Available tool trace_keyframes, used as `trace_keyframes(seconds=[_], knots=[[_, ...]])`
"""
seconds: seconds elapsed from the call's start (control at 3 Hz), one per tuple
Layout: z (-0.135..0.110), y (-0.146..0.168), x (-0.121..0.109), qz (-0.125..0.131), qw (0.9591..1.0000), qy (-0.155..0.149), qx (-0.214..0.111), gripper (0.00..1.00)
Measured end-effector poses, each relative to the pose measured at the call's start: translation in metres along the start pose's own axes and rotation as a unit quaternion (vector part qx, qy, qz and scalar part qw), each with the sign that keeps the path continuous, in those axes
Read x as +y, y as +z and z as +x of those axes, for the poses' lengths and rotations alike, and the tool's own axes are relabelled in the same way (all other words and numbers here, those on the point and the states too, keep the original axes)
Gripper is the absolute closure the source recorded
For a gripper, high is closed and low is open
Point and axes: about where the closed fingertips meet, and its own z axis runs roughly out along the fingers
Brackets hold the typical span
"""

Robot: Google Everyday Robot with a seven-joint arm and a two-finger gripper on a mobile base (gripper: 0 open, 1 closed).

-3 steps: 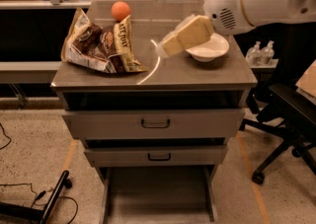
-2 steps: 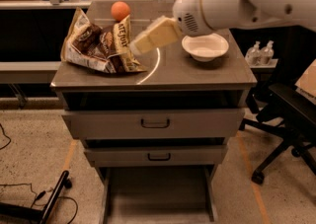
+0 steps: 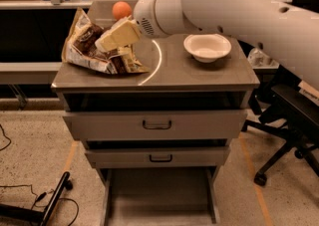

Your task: Place brown chip bag into bottom drawer

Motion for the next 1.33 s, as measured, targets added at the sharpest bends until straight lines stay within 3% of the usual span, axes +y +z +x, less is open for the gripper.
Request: trace_keyframes(seconds=[0.67,1.33], knots=[[-0.014,0.069,0.013,-0.022,0.9993,0.004,-0.031,0.0],[-0.006,0.119,0.011,-0.05,0.9979,0.01,-0.04,0.0]])
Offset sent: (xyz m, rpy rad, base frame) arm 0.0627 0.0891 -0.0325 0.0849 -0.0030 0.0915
